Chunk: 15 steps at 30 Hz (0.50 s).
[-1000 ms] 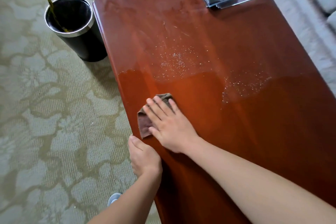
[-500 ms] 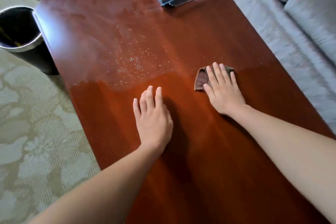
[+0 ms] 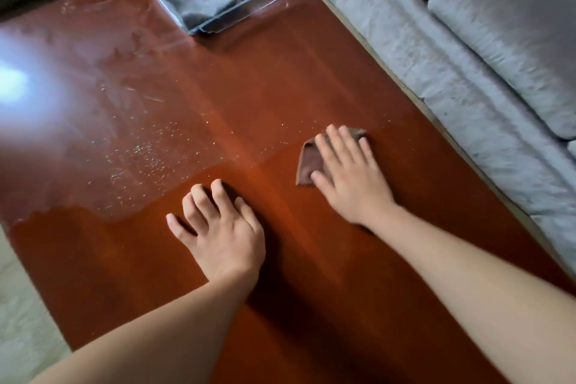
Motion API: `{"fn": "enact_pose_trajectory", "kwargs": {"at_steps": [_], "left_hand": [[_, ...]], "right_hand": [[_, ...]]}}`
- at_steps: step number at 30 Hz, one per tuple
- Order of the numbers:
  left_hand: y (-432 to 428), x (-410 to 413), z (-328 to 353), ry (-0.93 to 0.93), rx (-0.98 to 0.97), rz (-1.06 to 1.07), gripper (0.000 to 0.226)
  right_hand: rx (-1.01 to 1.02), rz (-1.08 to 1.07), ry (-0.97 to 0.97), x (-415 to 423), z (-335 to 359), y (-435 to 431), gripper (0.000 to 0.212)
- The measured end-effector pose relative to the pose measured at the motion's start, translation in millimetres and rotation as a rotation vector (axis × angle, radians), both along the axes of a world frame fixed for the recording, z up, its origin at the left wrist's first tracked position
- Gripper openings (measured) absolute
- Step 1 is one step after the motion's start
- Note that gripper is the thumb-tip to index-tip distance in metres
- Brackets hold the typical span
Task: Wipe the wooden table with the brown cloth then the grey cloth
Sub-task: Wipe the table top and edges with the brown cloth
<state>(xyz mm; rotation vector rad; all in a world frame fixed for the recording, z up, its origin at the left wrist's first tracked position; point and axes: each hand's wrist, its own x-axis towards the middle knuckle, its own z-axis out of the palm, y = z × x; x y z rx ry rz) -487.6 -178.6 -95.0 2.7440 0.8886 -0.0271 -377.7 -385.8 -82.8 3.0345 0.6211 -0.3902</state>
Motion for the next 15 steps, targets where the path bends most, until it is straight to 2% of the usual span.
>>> {"fn": "enact_pose_trajectory", "kwargs": {"at_steps": [4,8,13,15], "left_hand": [[-1.3,2.0,-2.7,0.03,0.006,0.011,0.048],[-1.4,3.3,-2.5,0.035,0.003,0.016,0.049],[-2.4,1.9,2.1,0.033,-0.002,-0.019,0.049],[-2.4,1.3,2.7,0.038,-0.008,-0.015,0.05]], "right_hand": [[-0.039,-0.248,-0.002,70.3,-1.3,-38.1,0.075],[0.006,-0.426,-0.041,61.7,-3.3,-10.3,0.075],[-0.003,-0.022,-0.015,-17.2,1.6,4.1,0.074],[-0.027,0.0,0.017,-29.9,3.5,-15.5,0.075]]}}
